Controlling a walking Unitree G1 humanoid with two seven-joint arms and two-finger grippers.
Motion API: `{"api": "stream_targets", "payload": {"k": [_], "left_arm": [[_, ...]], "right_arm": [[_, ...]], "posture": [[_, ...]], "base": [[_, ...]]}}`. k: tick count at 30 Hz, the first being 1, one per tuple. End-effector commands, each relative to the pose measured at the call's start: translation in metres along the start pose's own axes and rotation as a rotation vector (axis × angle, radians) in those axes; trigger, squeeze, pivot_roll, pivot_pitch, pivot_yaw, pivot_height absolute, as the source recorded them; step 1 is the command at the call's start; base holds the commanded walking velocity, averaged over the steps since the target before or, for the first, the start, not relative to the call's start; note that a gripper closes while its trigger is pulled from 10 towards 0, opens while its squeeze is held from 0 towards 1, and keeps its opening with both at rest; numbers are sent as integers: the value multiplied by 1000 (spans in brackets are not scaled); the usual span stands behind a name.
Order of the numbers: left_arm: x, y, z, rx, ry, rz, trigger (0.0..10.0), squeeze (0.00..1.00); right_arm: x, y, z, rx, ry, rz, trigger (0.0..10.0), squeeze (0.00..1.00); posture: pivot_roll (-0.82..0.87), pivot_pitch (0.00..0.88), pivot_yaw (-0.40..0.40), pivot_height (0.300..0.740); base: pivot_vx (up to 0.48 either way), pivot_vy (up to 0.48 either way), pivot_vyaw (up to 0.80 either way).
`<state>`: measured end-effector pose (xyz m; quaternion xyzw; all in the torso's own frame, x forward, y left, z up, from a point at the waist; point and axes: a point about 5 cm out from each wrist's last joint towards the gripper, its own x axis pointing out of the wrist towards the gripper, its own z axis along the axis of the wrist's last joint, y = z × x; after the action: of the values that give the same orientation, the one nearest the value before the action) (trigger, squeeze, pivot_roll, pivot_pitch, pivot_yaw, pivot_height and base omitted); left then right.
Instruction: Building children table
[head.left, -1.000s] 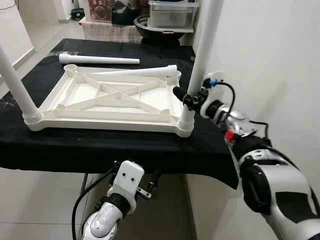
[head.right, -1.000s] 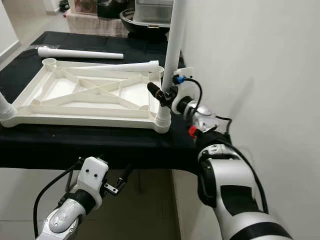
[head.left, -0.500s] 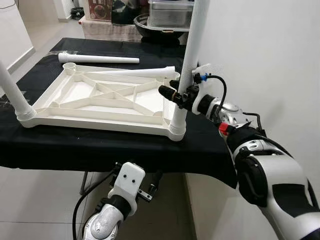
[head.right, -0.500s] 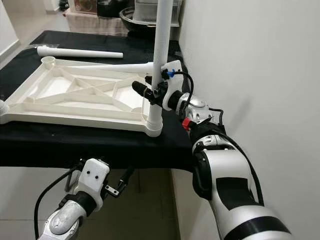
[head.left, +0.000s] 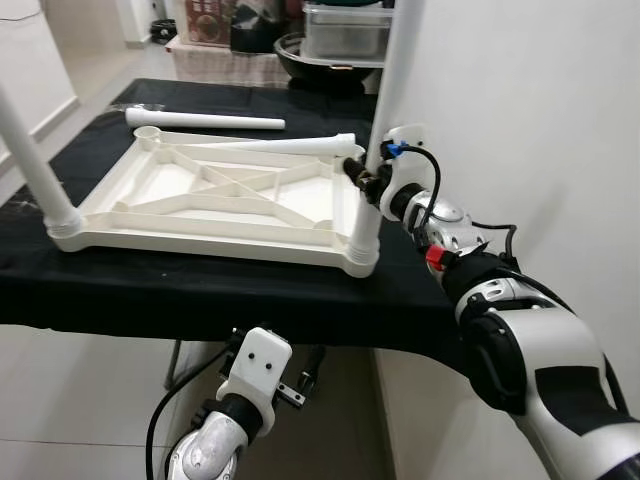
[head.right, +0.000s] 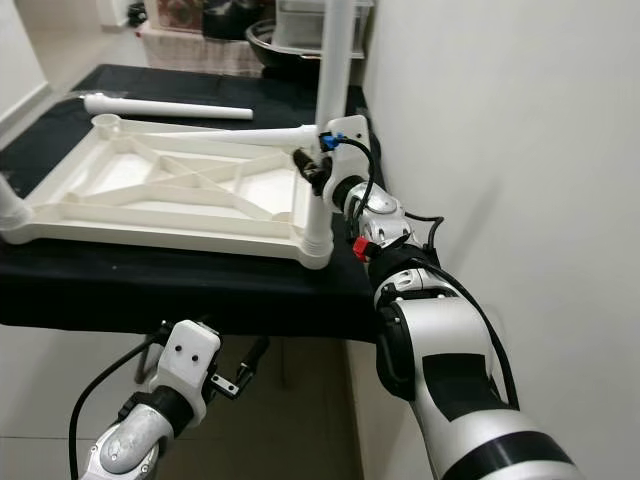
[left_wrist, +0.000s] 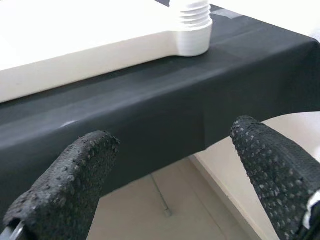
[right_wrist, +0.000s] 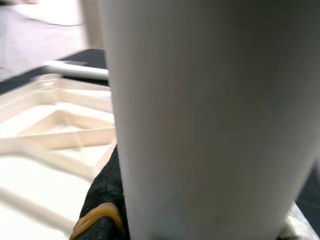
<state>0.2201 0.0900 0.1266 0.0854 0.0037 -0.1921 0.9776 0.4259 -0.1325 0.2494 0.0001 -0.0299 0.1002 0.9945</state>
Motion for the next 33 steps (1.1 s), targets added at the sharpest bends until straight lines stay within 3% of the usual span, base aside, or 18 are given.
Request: {"api": "stream_targets", "payload": {"k": [1,4,5,6,7,9,11,12,13,16,17,23,24,28,29,31,32,33], "left_arm": [[0,-1,-2,-1,15,-9,10000,0],[0,-1,-2,1,15,-10,10000,0],[0,-1,-2,1,15,-10,10000,0],[0,-1,-2,2,14,-10,10000,0],[0,-1,-2,2,14,-10,10000,0],[1,-1,-1,4,12,-8,10000,0],[2,-1,-1,4,13,-7,10000,0],[2,-1,-1,3,13,-6,10000,0],[2,-1,-1,1,12,-4,10000,0],[2,-1,-1,-3,11,-2,10000,0],[2,-1,-1,-4,13,-3,10000,0],[2,-1,-1,-9,15,-4,10000,0],[3,-1,-1,-10,14,-3,10000,0],[3,-1,-1,-10,13,-1,10000,0],[3,-1,-1,-10,13,-1,10000,0],[3,-1,-1,-9,12,-1,10000,0],[4,-1,-1,-8,11,-1,10000,0],[4,-1,-1,-8,11,-1,10000,0]], "right_arm": [[-3,-11,-10,-8,58,-131,0,0],[-3,-12,-9,33,51,-296,0,0],[-3,-12,-9,33,51,-296,0,0],[-4,-14,-6,79,28,-415,0,0],[-4,-14,-6,79,28,-415,0,0],[-4,-3,-2,167,-2,-570,0,0],[-3,3,-1,200,-3,-594,0,0],[-2,9,-2,223,7,-583,3412,0],[-1,15,-2,204,9,-551,10000,0],[0,20,-1,159,7,-525,10000,0],[1,22,-1,156,-5,-473,10000,1000],[0,14,5,125,-92,-379,10000,1000],[0,11,8,126,-127,-318,10000,0],[0,8,8,167,-128,-53,10000,0],[0,8,8,167,-128,-53,10000,0],[-1,7,4,161,-102,28,10000,0],[-3,8,-2,134,-62,145,10000,0],[-3,8,-2,134,-62,145,10000,0]], "posture": [[97,92,-85,740],[88,97,-85,740],[88,97,-85,740],[87,99,-84,740],[87,99,-84,740],[89,99,-87,740],[89,99,-87,740],[97,103,-93,740],[97,103,-93,740],[97,103,-93,740],[84,105,-91,740],[84,105,-91,740],[89,104,-93,740],[84,102,-91,740],[84,102,-91,740],[84,101,-91,740],[84,99,-90,740],[84,99,-90,740]], "base": [[0,0,0],[0,0,0],[0,0,0],[0,0,0],[0,0,0],[0,0,0],[0,0,0],[0,0,0],[0,0,0],[0,0,0],[0,0,0],[0,0,0],[0,0,0],[0,0,0],[0,0,0],[0,0,0],[0,0,0],[0,0,0]]}}
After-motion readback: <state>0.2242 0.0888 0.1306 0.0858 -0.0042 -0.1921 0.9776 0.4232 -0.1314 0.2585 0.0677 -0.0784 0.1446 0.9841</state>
